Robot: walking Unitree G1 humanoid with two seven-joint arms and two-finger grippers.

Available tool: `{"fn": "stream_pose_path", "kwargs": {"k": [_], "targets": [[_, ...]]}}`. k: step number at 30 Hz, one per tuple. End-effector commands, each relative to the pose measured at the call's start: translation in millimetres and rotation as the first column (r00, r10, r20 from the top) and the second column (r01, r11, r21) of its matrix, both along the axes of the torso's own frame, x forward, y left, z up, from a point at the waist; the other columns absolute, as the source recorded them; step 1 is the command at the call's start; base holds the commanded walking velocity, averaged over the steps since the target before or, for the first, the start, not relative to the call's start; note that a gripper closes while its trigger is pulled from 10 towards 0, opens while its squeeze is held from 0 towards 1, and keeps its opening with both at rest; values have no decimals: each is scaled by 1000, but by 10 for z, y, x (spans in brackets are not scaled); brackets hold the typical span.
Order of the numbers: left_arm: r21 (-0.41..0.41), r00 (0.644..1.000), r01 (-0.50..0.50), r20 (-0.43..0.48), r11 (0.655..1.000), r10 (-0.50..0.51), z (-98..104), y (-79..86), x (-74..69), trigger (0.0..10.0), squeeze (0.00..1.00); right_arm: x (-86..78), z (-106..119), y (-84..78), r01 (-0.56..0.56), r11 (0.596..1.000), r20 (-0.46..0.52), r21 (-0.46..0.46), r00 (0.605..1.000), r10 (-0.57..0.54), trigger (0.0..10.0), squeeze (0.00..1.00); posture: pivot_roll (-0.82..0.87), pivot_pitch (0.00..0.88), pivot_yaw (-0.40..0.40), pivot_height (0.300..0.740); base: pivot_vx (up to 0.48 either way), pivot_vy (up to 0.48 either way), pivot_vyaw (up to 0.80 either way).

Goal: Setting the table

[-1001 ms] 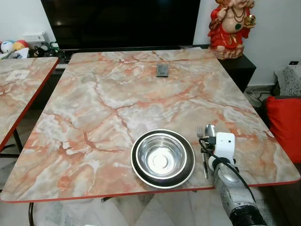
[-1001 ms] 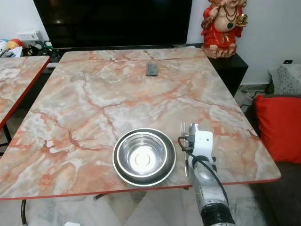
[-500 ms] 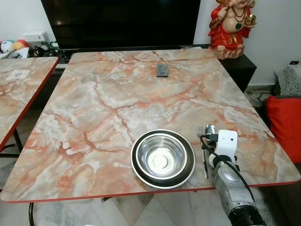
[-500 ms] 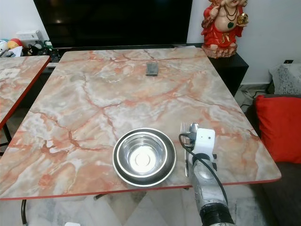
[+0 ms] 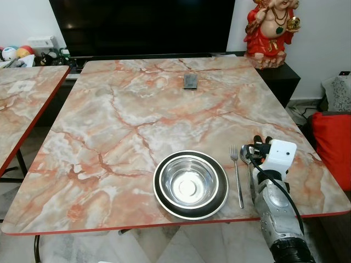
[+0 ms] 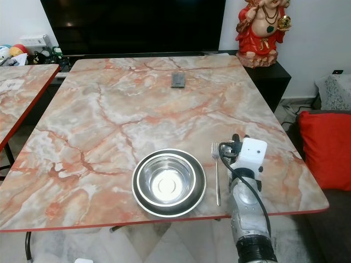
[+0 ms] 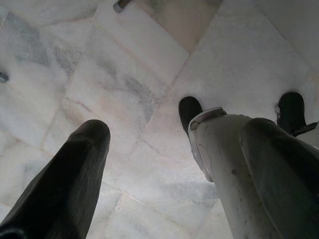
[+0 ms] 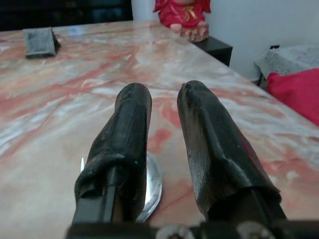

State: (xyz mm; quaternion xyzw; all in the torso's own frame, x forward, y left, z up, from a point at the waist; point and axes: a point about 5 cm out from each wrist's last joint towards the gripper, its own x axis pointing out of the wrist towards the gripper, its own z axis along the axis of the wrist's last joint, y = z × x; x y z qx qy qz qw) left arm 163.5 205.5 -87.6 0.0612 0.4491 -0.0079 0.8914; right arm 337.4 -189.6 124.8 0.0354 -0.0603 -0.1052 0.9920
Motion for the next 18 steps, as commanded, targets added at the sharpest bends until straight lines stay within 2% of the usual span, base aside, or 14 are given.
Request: {"fn": "stream_pose_path", "kwargs": {"k": [1, 10, 18], "targets": [[4, 1000, -6, -16, 1000, 6, -23, 16, -58, 10000, 0, -24, 67, 5, -9, 1000, 45, -9, 999, 10, 10000, 0, -31, 71, 13, 740, 0, 0, 0], [8, 1000, 0, -13, 1000, 0, -18, 21, -50, 10000, 0, -98, 99, 120, -62, 997, 83, -39, 994, 65, 10000, 0, -35, 48, 21, 740, 0, 0, 0], [9, 1000, 7, -15, 1000, -7, -21, 28, -62, 10000, 0, -151, 122, 114, -46, 998, 101, -42, 994, 50, 10000, 0, -38, 32, 26, 740, 0, 0, 0]]}}
